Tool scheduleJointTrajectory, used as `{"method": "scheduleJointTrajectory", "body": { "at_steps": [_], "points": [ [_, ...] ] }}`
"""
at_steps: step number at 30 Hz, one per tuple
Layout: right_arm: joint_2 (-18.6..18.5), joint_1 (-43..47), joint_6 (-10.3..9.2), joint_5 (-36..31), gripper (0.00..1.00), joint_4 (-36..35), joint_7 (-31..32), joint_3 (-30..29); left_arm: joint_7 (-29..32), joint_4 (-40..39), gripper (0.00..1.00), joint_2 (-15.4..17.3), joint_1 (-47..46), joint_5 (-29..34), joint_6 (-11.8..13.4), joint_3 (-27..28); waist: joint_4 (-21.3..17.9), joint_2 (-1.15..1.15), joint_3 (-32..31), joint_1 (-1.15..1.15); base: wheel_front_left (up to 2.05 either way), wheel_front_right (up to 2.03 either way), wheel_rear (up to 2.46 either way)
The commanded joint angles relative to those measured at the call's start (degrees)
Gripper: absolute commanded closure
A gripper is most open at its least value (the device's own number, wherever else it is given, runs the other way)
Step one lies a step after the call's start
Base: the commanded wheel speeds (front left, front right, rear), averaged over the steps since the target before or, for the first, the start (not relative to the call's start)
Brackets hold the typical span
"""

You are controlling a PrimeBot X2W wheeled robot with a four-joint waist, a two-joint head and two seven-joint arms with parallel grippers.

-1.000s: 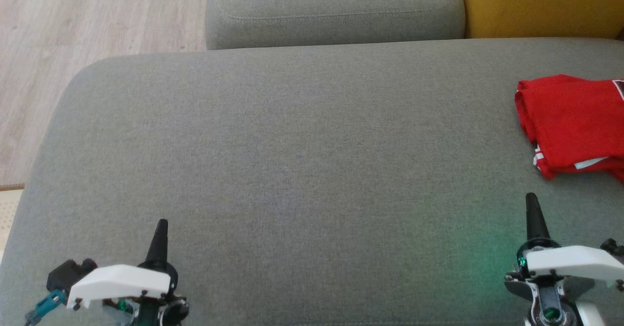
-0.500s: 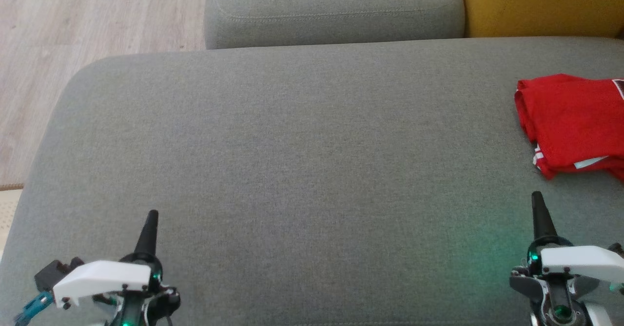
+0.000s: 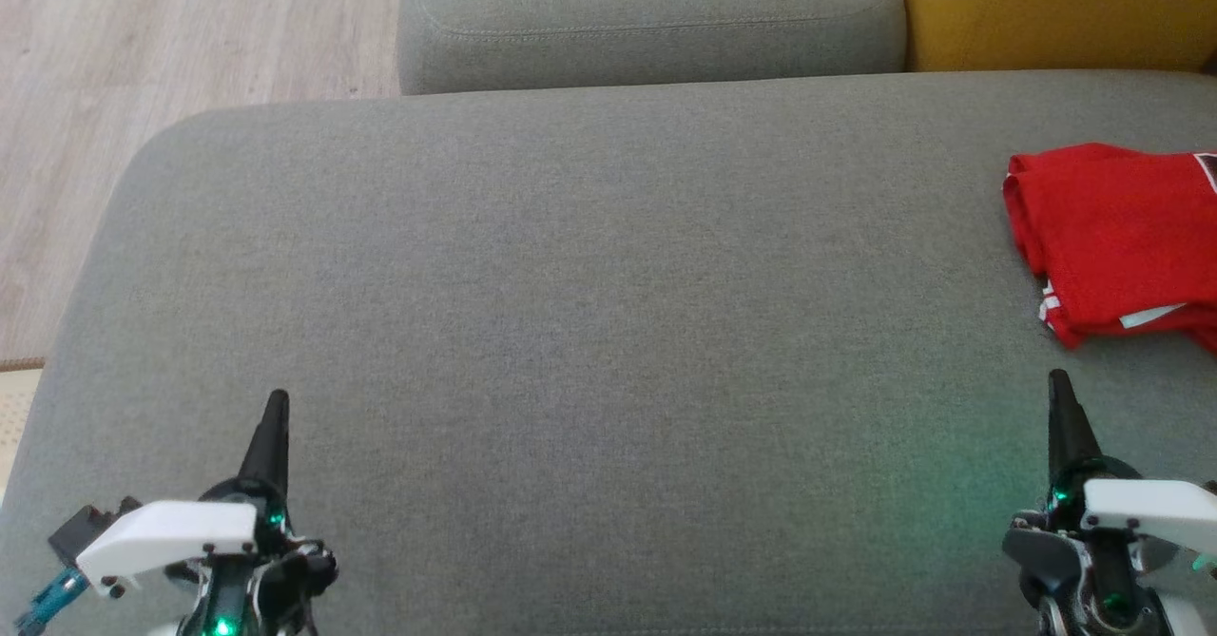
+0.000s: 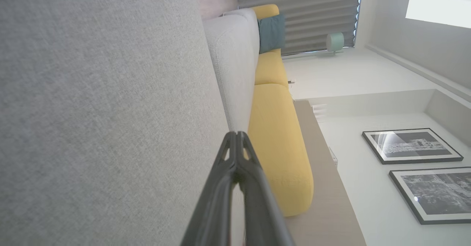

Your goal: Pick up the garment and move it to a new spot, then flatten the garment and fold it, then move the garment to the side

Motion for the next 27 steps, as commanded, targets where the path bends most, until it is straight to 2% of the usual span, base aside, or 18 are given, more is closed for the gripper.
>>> {"method": "scheduleJointTrajectory", "body": {
  "at_steps": [1,14,27],
  "points": [
    [-0.30,-3.68,-0.05,1.74,1.00,-2.36,0.56,0.68,0.62,-2.11,1.00,0.56,-3.37,-1.35,-0.73,2.13,0.00,0.00,0.01,0.00,0.00,0.00,0.00],
    [-0.33,-4.05,-0.05,10.08,1.00,-3.12,2.35,-0.23,2.83,-2.32,1.00,0.48,-4.26,-9.02,-2.30,4.42,-0.06,0.00,0.12,0.00,0.00,0.00,0.00],
    [-0.33,-4.06,-0.05,10.36,1.00,-3.14,2.40,-0.26,3.06,-2.33,1.00,0.34,-4.30,-9.12,-2.35,4.70,-0.07,0.00,0.12,0.00,0.00,0.00,0.00]
  ]
}}
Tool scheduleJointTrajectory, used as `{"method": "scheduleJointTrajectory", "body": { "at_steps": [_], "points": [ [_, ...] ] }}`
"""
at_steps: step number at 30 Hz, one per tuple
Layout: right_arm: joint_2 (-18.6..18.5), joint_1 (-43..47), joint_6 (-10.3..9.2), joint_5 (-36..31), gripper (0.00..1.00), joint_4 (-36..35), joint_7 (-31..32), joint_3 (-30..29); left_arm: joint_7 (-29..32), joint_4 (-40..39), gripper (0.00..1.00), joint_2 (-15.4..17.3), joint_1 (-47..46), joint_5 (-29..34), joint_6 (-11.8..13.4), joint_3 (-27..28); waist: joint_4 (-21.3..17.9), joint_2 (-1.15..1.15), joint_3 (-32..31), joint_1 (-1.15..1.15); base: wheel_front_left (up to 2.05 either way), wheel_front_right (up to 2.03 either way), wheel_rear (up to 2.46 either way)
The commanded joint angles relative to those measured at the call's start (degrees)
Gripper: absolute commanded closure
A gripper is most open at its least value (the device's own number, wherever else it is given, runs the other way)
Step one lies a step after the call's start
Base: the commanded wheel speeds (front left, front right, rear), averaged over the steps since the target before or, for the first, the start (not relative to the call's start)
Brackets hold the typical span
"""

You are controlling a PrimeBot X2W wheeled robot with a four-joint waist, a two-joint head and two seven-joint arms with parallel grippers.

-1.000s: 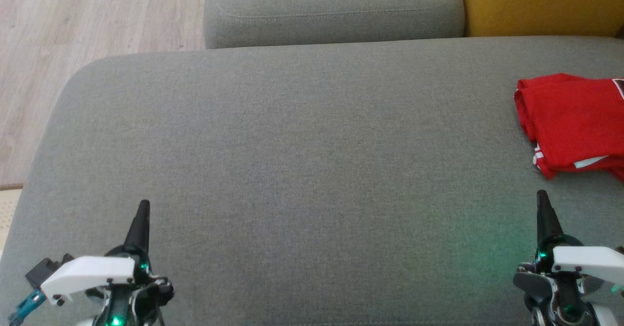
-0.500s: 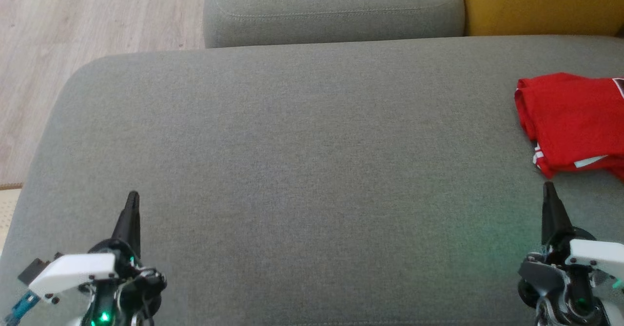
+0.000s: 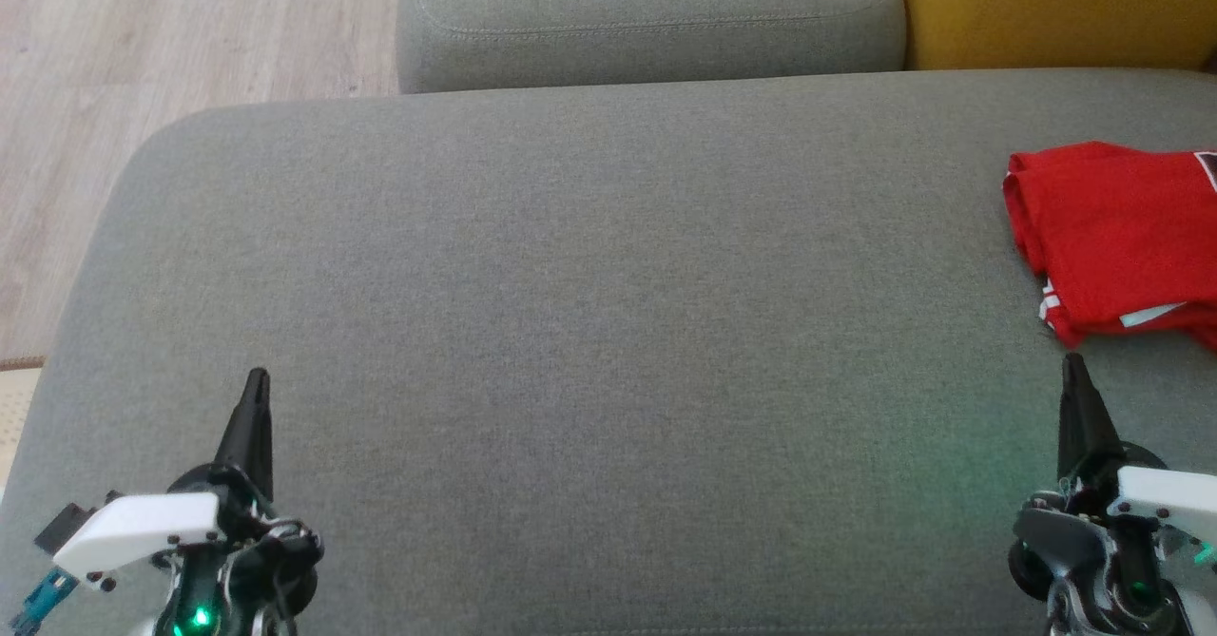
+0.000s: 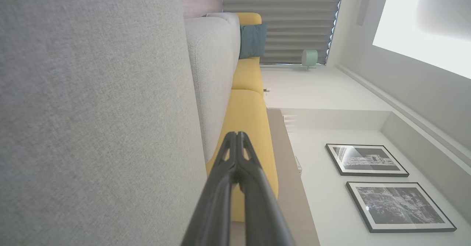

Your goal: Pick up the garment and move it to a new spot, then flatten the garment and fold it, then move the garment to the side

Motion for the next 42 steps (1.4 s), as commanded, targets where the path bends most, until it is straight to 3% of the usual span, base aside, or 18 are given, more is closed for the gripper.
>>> {"method": "scheduleJointTrajectory", "body": {
  "at_steps": [1,42],
  "points": [
    [-0.33,-3.04,-0.04,0.39,1.00,-2.17,0.34,1.15,0.22,-2.03,1.00,0.43,-3.06,-0.08,-0.42,2.45,0.00,0.00,0.00,0.00,0.00,0.00,0.00],
    [-0.33,-3.04,-0.04,0.40,1.00,-2.17,0.34,1.16,0.60,-2.02,1.00,0.10,-3.10,0.31,-0.42,2.91,0.00,0.00,0.00,0.00,0.00,0.00,0.00]
  ]
}}
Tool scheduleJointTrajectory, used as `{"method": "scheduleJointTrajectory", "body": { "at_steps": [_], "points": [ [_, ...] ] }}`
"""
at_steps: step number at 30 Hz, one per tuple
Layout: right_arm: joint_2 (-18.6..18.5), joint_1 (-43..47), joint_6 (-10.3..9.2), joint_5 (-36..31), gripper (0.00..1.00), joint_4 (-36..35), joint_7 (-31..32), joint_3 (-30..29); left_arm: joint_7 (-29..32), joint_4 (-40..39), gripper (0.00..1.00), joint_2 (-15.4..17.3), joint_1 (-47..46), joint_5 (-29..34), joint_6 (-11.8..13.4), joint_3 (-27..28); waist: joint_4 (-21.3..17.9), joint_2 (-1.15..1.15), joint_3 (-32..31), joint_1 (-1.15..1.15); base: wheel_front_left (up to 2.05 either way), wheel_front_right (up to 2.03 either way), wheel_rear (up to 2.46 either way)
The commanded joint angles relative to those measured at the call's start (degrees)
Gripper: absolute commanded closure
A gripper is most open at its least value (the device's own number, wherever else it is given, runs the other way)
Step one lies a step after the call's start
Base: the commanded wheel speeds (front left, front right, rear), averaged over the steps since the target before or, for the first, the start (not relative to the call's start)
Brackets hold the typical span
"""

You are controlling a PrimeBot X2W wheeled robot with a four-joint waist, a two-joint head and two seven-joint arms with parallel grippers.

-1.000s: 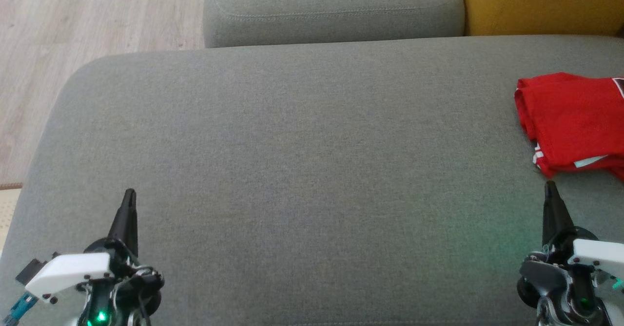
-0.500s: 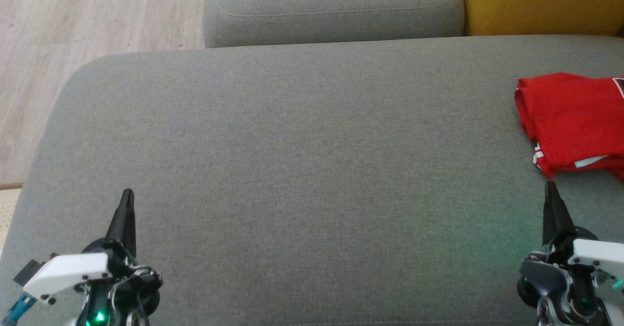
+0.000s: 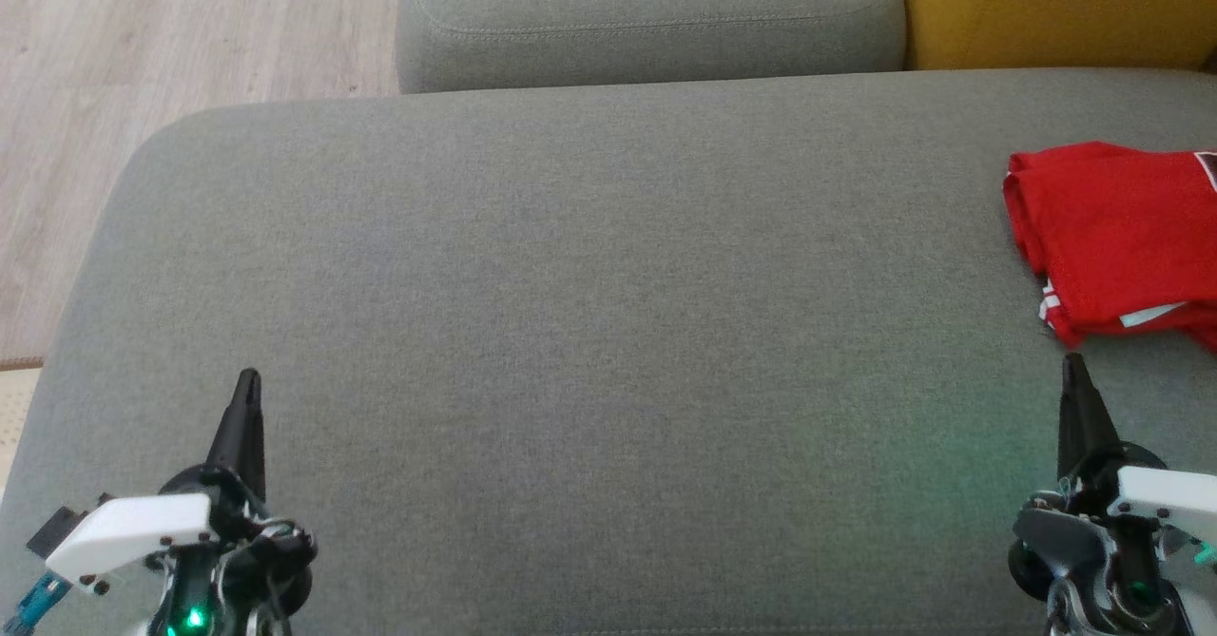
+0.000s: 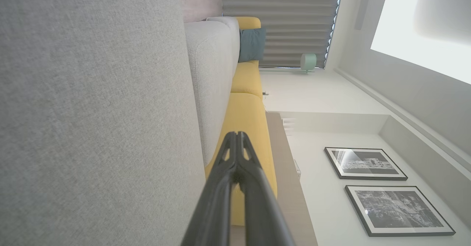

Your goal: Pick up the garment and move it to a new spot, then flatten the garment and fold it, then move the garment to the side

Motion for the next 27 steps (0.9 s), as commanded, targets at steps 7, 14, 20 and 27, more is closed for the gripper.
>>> {"method": "scheduleJointTrajectory", "body": {
  "at_steps": [7,14,20,27],
  "points": [
    [-0.33,-3.04,-0.04,0.40,1.00,-2.17,0.33,1.17,0.55,-2.01,1.00,0.27,-3.10,0.35,-0.42,1.90,0.00,0.00,0.00,0.00,0.00,0.00,0.00],
    [-0.33,-3.04,-0.04,0.40,1.00,-2.17,0.33,1.17,0.59,-2.01,1.00,0.23,-3.11,0.39,-0.42,1.95,0.00,0.00,0.00,0.00,0.00,0.00,0.00],
    [-0.33,-3.04,-0.04,0.40,1.00,-2.17,0.33,1.17,0.63,-2.01,1.00,0.20,-3.11,0.43,-0.42,2.00,0.00,0.00,0.00,0.00,0.00,0.00,0.00],
    [-0.33,-3.04,-0.04,0.40,1.00,-2.17,0.33,1.17,0.66,-2.01,1.00,0.17,-3.12,0.47,-0.42,2.04,0.00,0.00,0.00,0.00,0.00,0.00,0.00]
  ]
}}
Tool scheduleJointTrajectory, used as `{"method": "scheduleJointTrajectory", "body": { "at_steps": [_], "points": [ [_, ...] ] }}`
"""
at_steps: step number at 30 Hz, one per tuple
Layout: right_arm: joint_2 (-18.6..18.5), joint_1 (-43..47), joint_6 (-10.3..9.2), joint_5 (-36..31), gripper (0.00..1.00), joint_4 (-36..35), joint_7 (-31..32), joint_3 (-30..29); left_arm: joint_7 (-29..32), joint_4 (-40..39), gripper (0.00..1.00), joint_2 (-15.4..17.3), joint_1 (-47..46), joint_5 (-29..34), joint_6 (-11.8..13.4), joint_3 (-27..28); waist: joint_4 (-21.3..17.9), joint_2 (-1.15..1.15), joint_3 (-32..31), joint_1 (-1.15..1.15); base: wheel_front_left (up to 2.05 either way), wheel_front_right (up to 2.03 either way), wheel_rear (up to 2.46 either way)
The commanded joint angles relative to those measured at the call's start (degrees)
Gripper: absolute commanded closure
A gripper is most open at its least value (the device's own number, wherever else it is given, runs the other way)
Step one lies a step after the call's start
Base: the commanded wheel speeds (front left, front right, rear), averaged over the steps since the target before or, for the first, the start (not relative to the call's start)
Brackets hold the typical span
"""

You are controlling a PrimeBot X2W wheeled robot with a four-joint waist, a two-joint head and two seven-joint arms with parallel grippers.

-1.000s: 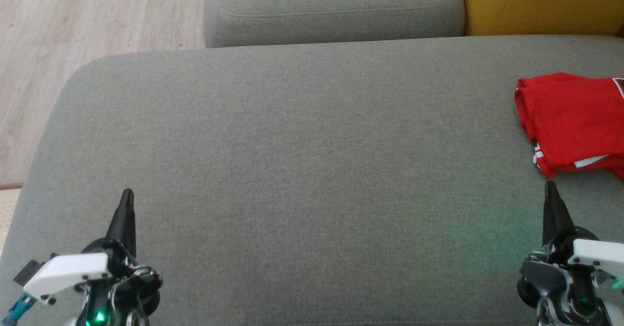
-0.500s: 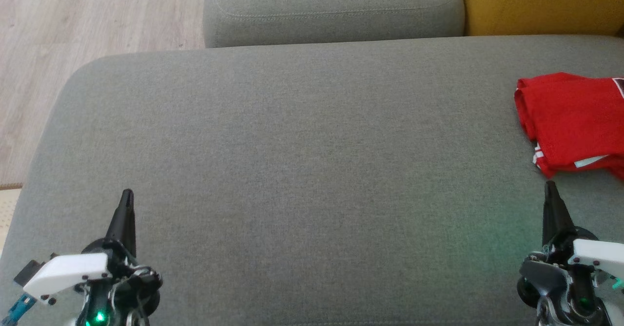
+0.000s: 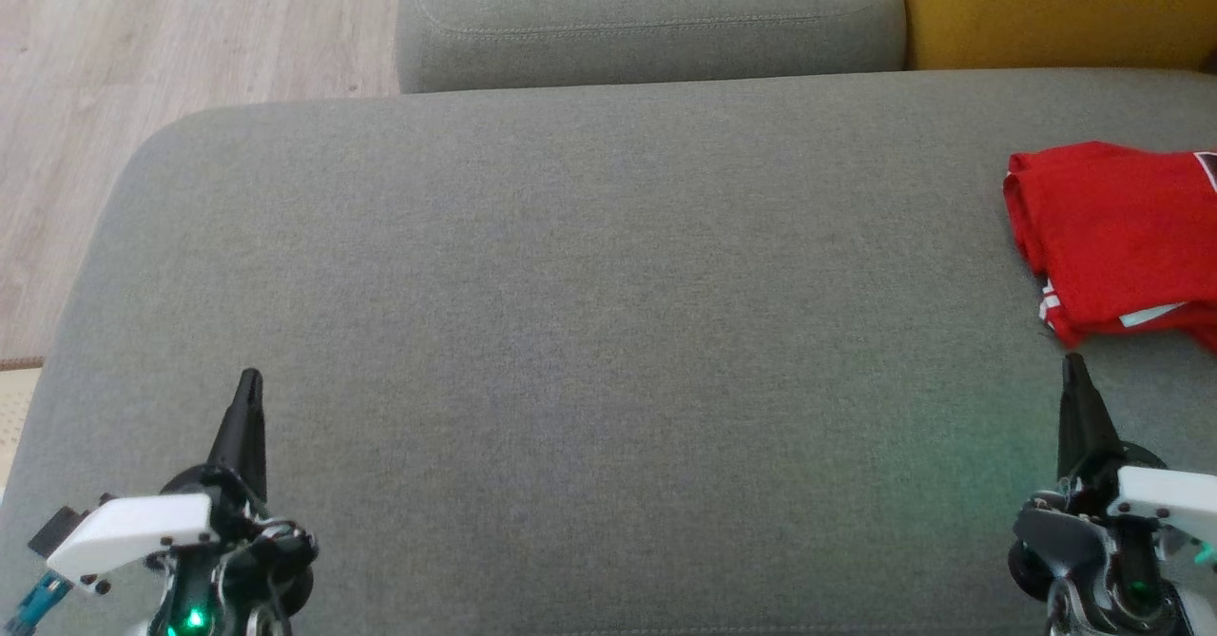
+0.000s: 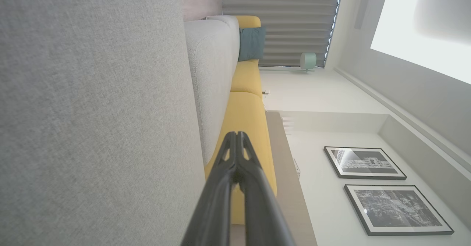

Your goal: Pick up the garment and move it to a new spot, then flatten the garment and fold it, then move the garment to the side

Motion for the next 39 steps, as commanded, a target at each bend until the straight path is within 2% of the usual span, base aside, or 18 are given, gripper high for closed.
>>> {"method": "scheduleJointTrajectory", "body": {
  "at_steps": [1,39],
  "points": [
    [-0.33,-3.04,-0.04,0.40,1.00,-2.17,0.33,1.17,0.24,-2.01,1.00,0.34,-3.12,0.46,-0.42,1.88,0.00,0.00,0.00,0.00,0.00,0.00,0.00],
    [-0.33,-3.04,-0.04,0.40,1.00,-2.16,0.33,1.18,0.39,-2.01,1.00,0.21,-3.13,0.61,-0.42,2.07,0.00,0.00,0.00,0.00,0.00,0.00,0.00]
  ]
}}
